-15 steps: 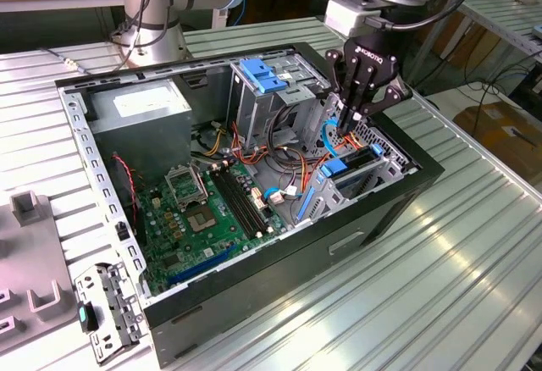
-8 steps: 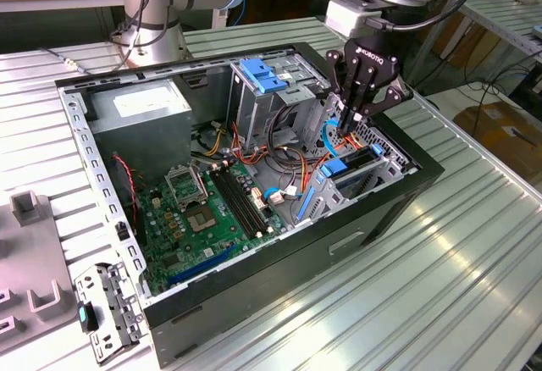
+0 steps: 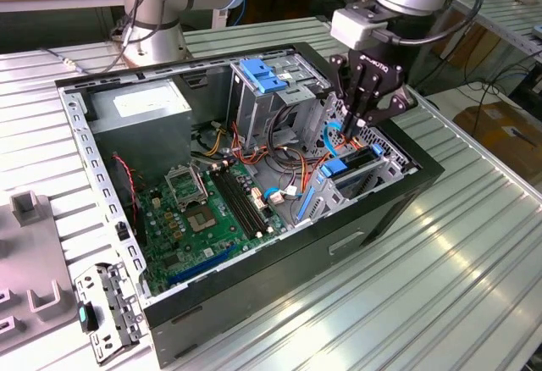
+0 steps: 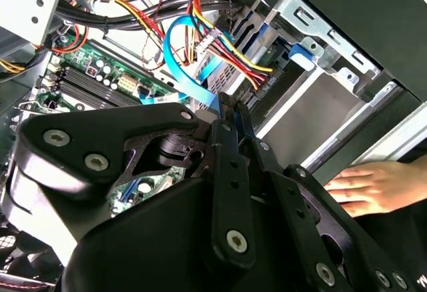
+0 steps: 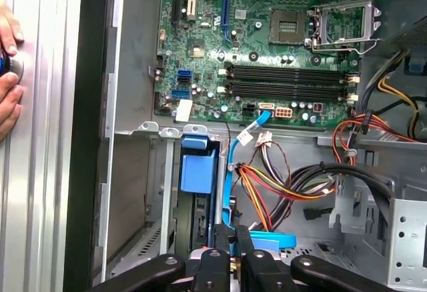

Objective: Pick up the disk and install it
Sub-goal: 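Insert the second disk wire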

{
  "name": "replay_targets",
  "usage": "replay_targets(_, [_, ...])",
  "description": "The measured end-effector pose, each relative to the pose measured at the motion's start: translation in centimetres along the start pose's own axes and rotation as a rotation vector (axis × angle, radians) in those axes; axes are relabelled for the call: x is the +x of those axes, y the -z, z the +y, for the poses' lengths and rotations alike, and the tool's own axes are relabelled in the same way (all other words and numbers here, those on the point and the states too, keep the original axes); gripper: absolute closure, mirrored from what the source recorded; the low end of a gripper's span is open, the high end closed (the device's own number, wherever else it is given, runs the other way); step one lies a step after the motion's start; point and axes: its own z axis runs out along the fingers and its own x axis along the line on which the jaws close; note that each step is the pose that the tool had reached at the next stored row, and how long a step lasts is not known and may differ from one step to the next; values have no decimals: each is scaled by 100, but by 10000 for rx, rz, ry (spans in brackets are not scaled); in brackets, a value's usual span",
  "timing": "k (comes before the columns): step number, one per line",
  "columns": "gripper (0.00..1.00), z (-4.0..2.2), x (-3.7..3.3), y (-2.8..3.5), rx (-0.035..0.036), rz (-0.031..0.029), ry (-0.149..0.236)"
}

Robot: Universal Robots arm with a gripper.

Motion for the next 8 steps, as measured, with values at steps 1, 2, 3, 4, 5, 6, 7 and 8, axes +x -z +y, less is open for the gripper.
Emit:
replay_targets(1, [84,3,30,-5,21,-84,-1])
replay_targets(2, [84,6,53,-9,36,-152,-1])
replay_targets(3, [84,9,78,-14,55,-237,-4])
replay_targets(4, [84,11,103,-16,75,-327,-7])
replay_targets(5, [84,12,124,-20,92,-407,-7])
replay_targets(6, [84,14,147,-23,110,-491,-7])
replay_targets(7, [84,16,170,-27,128,-580,-10])
replay_targets(8, [84,19,192,-30,144,-666,-11])
